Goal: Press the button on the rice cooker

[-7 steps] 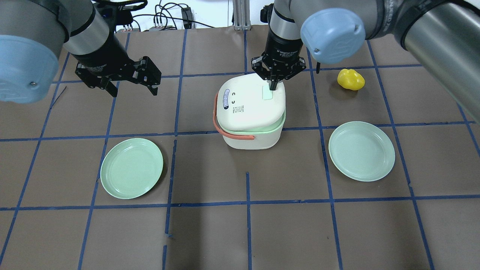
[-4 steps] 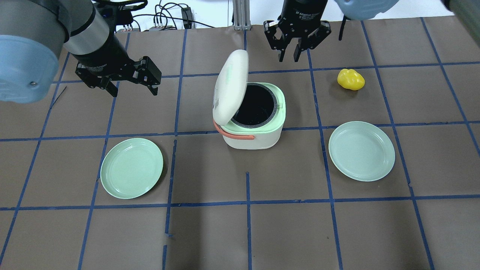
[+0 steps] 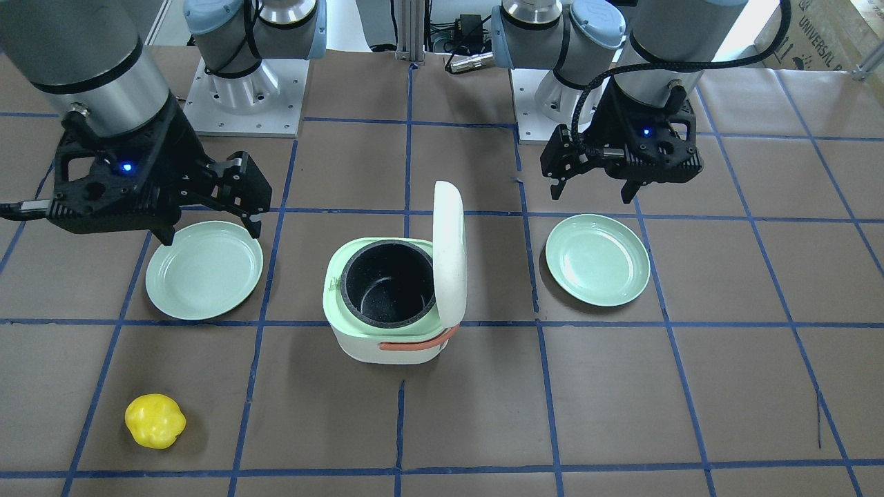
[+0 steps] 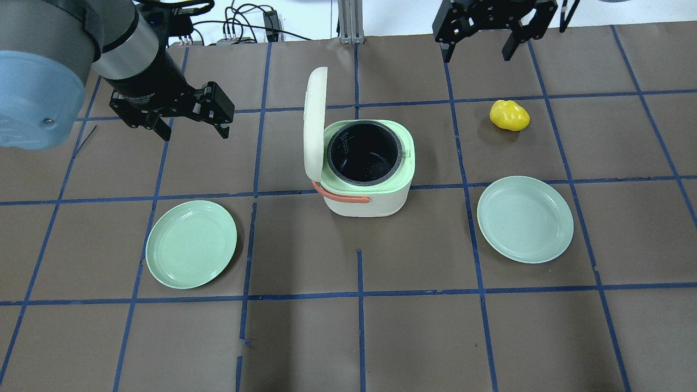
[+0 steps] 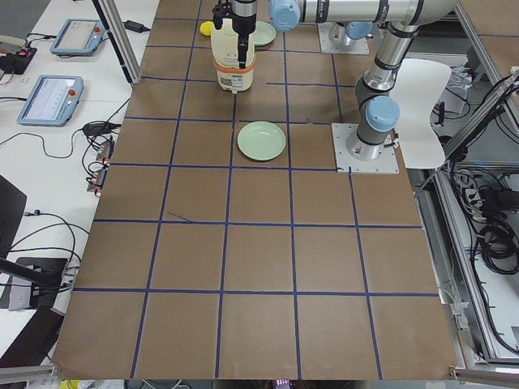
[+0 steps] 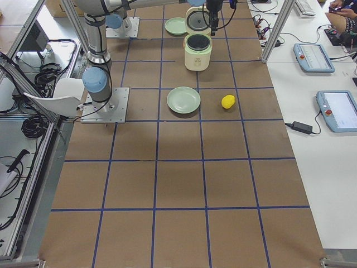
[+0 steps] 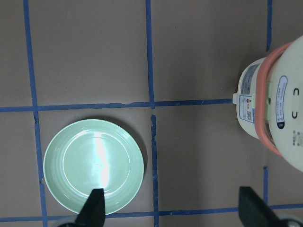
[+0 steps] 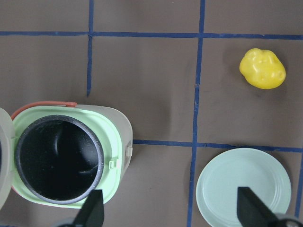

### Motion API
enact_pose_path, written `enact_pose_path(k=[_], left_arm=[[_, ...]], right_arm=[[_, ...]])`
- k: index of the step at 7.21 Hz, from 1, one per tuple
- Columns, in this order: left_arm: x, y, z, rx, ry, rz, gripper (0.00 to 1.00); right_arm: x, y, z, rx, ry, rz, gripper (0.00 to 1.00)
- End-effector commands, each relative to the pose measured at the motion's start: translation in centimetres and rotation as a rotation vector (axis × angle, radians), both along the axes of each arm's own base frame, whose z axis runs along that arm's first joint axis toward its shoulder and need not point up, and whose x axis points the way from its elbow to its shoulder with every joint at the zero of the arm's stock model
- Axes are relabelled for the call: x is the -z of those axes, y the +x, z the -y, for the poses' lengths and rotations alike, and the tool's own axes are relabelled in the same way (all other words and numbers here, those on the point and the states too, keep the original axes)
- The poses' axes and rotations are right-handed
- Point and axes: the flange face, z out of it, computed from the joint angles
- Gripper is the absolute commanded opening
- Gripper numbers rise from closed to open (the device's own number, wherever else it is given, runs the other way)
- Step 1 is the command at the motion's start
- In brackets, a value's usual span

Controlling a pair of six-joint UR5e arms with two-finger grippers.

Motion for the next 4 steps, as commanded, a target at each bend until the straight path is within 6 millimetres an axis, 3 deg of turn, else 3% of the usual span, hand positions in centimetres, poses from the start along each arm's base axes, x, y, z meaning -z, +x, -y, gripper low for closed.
enact_pose_path(k=[1, 2, 4], left_arm=[[0.00, 0.07, 0.02, -0.001, 0.000, 0.000, 1.00], [0.00, -0.01, 0.00, 0.000, 0.000, 0.000, 1.00], [0.00, 0.01, 0.00, 0.000, 0.000, 0.001, 1.00]], right_arm=[[1.80, -3.12, -2.11, -0.041, 0.026, -0.003, 1.00], [2.42, -3.18, -3.10, -0.037, 0.039, -0.002, 1.00], [2.32, -3.24, -2.77, -0.040, 0.036, -0.007, 1.00]])
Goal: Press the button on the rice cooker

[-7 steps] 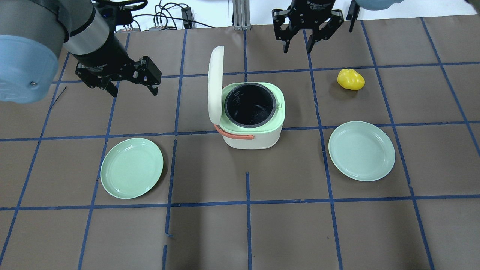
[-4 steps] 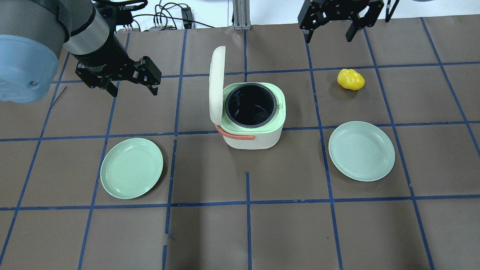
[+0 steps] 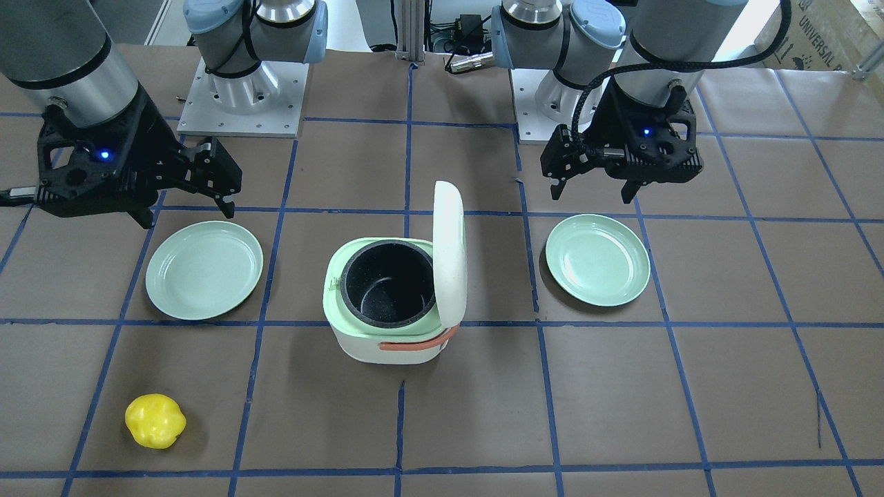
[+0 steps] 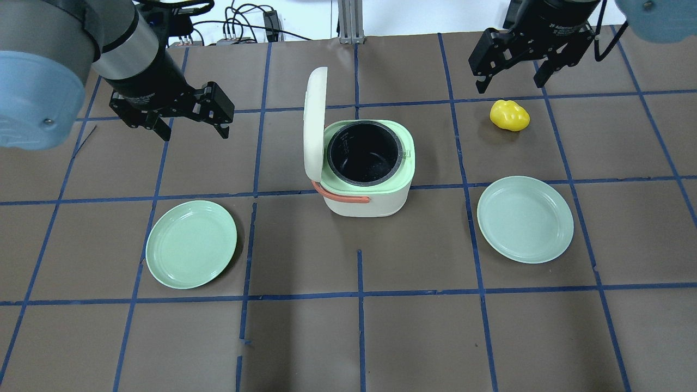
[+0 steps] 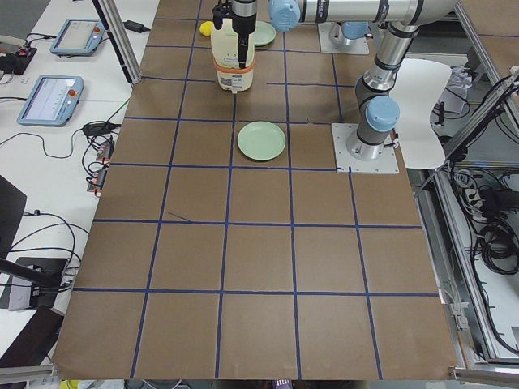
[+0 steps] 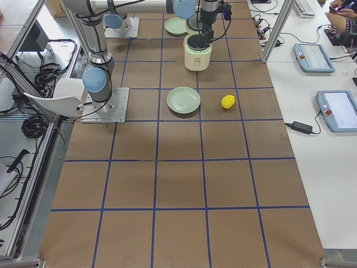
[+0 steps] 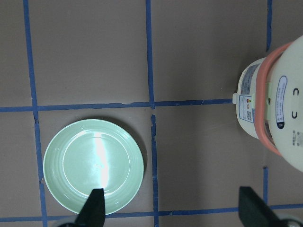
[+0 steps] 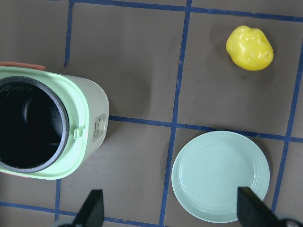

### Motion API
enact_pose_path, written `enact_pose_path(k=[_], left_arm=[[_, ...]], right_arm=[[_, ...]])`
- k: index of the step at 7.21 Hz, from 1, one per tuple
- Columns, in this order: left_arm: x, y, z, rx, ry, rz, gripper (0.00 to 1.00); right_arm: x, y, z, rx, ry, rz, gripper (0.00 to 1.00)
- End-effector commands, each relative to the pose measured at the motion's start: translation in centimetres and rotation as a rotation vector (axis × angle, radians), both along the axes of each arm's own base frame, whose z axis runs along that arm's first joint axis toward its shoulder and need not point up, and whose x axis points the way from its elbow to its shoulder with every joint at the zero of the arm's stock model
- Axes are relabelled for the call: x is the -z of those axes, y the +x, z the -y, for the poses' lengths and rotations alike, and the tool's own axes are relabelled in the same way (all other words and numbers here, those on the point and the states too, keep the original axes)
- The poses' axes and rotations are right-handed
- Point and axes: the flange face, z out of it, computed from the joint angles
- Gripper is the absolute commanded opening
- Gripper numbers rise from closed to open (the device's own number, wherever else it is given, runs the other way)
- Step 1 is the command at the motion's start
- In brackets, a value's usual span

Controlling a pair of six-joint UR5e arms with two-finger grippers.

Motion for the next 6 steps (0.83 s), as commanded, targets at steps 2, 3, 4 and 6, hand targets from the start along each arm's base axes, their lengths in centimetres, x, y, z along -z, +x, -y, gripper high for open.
enact_pose_path(k=[2, 3, 4, 6], left_arm=[[0.0, 0.0, 0.0, 0.000, 0.000, -0.001, 1.00], [0.0, 0.0, 0.0, 0.000, 0.000, 0.001, 1.00], [0.0, 0.0, 0.0, 0.000, 0.000, -0.001, 1.00], [0.0, 0.1, 0.0, -0.001, 0.000, -0.001, 1.00]], right_arm=[[0.3, -0.1, 0.3, 0.000, 0.001, -0.001, 1.00], [-0.2, 0.0, -0.2, 0.008, -0.003, -0.018, 1.00], [-0.5, -0.8, -0.4, 0.049, 0.003, -0.125, 1.00], [-0.4, 0.6, -0.9, 0.076, 0.009, -0.144, 1.00]])
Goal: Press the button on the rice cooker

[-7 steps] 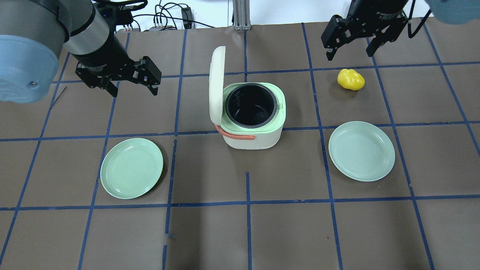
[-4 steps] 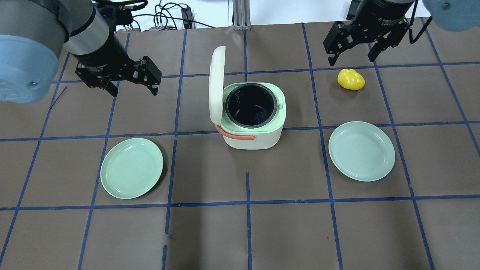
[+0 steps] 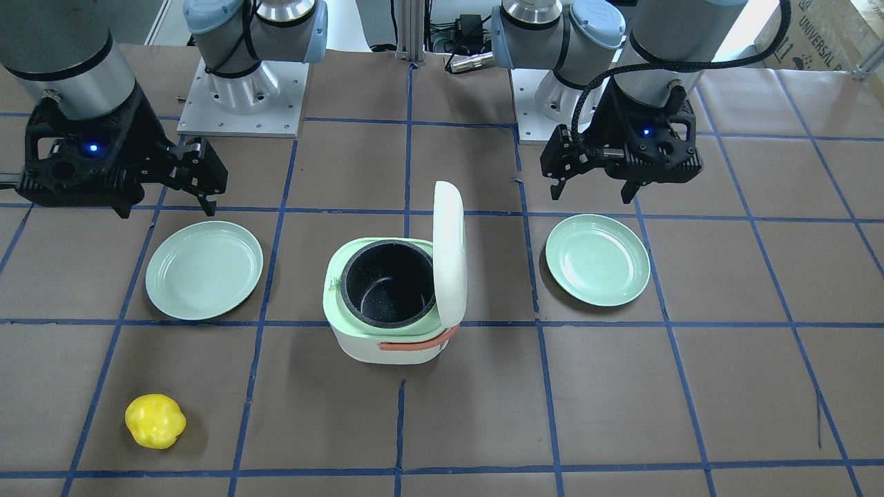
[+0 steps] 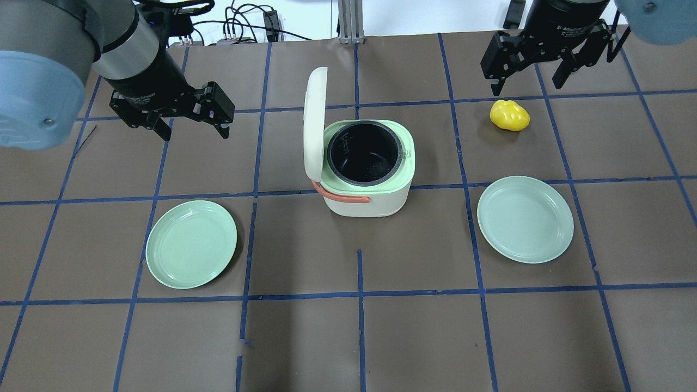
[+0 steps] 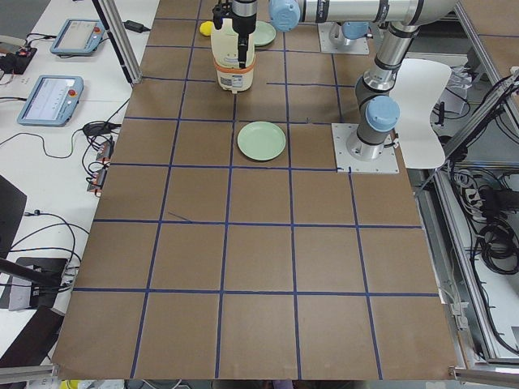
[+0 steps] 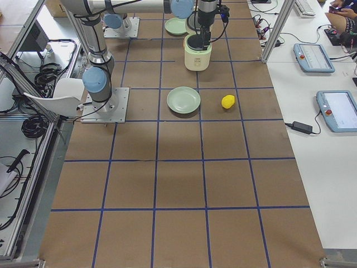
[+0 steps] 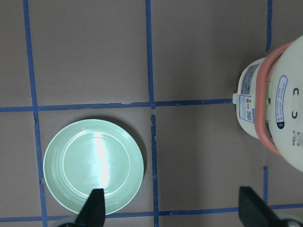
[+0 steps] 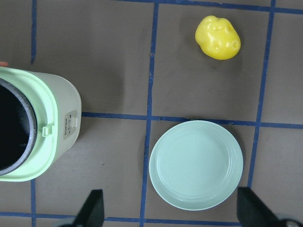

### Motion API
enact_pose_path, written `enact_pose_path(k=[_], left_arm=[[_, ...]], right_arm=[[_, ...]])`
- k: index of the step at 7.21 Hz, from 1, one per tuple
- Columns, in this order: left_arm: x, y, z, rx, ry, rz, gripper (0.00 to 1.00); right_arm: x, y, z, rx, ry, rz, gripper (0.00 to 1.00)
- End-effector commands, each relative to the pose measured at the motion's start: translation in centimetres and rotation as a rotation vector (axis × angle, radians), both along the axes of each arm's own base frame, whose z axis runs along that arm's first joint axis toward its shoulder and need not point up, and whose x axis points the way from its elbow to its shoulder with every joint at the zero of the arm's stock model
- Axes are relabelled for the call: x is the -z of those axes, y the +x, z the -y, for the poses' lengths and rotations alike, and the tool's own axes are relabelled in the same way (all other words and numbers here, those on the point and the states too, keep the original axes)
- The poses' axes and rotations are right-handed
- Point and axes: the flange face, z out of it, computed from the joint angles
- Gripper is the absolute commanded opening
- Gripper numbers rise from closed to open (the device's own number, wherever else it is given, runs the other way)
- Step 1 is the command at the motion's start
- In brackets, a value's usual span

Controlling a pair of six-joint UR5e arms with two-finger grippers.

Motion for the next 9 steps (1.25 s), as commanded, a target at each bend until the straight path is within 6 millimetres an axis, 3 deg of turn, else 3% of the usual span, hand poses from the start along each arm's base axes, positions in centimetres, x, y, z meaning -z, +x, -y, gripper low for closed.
enact_pose_path(k=[1, 4, 7, 9], left_arm=[[0.0, 0.0, 0.0, 0.000, 0.000, 0.000, 1.00], [0.0, 0.0, 0.0, 0.000, 0.000, 0.001, 1.00], [0.0, 0.0, 0.0, 0.000, 0.000, 0.001, 1.00], [0.0, 0.0, 0.0, 0.000, 0.000, 0.000, 1.00]], right_arm=[[0.2, 1.1, -0.3, -0.001, 0.004, -0.012, 1.00], [0.9, 1.3, -0.5, -0.010, 0.021, -0.007, 1.00], [3.7, 1.1, -1.2, -0.011, 0.081, -0.004, 1.00], [3.6, 1.1, -1.5, -0.008, 0.078, -0.004, 1.00]])
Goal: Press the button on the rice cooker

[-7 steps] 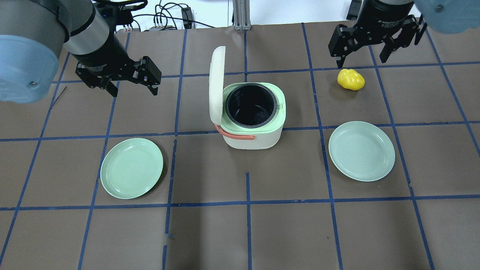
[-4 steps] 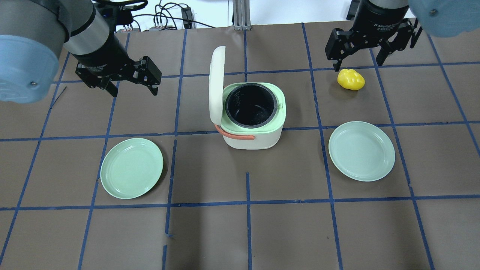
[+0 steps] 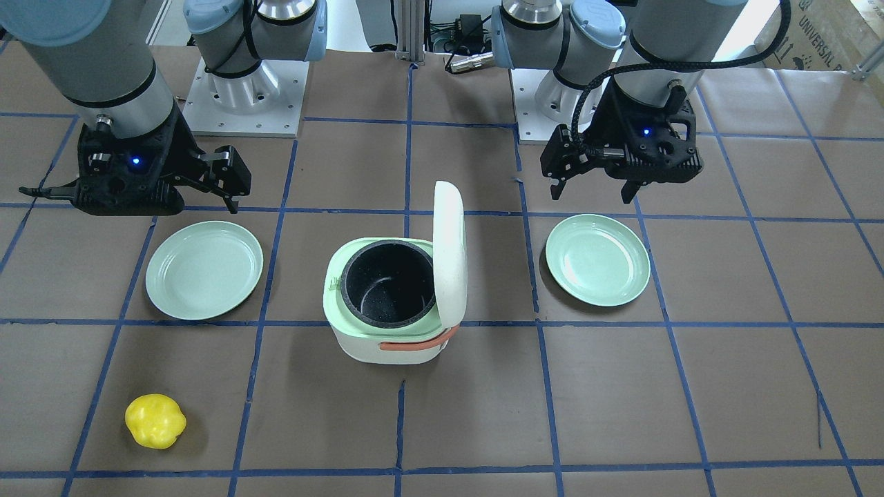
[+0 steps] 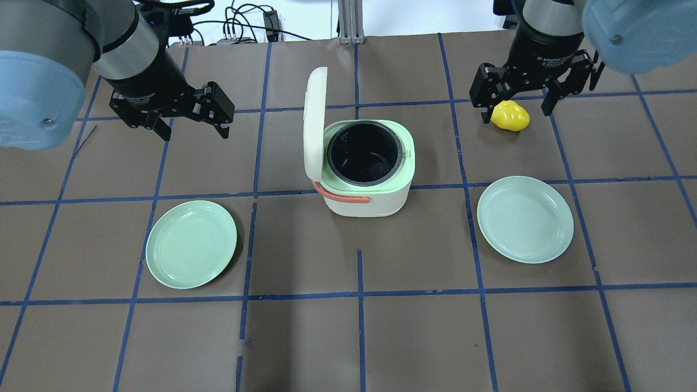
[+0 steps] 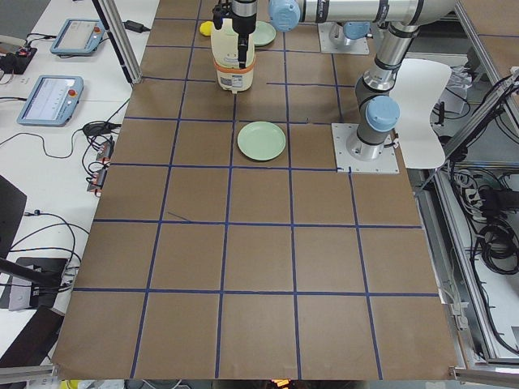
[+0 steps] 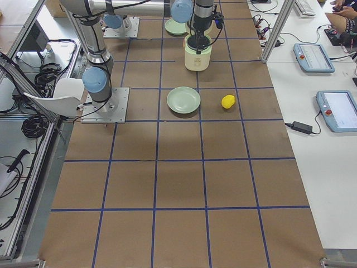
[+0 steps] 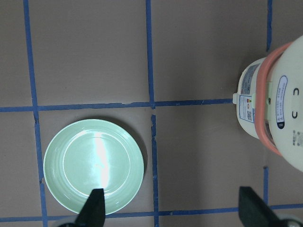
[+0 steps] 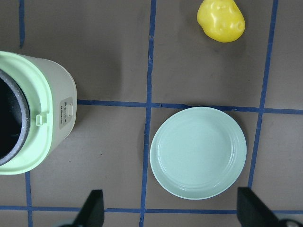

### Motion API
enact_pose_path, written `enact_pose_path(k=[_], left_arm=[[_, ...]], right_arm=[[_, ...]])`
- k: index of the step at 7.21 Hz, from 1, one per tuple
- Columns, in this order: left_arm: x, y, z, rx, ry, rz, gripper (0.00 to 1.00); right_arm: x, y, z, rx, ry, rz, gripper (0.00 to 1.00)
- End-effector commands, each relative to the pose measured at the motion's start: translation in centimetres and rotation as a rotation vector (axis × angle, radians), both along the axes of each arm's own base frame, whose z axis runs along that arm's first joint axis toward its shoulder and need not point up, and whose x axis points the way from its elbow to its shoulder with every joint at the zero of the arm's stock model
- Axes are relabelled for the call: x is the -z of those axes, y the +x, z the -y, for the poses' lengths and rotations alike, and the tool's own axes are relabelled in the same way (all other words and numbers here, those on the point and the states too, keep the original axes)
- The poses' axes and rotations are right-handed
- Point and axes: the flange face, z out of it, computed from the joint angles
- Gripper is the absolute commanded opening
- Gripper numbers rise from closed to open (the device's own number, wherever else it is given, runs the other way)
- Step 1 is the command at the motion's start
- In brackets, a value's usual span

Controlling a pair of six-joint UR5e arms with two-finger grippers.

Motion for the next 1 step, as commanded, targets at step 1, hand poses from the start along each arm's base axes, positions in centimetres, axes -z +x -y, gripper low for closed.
enact_pose_path(k=[1], left_arm=[[0.00, 0.01, 0.00, 0.000, 0.000, 0.001, 1.00]], right_arm=[[-0.27, -0.02, -0.37, 0.002, -0.008, 0.000, 1.00]])
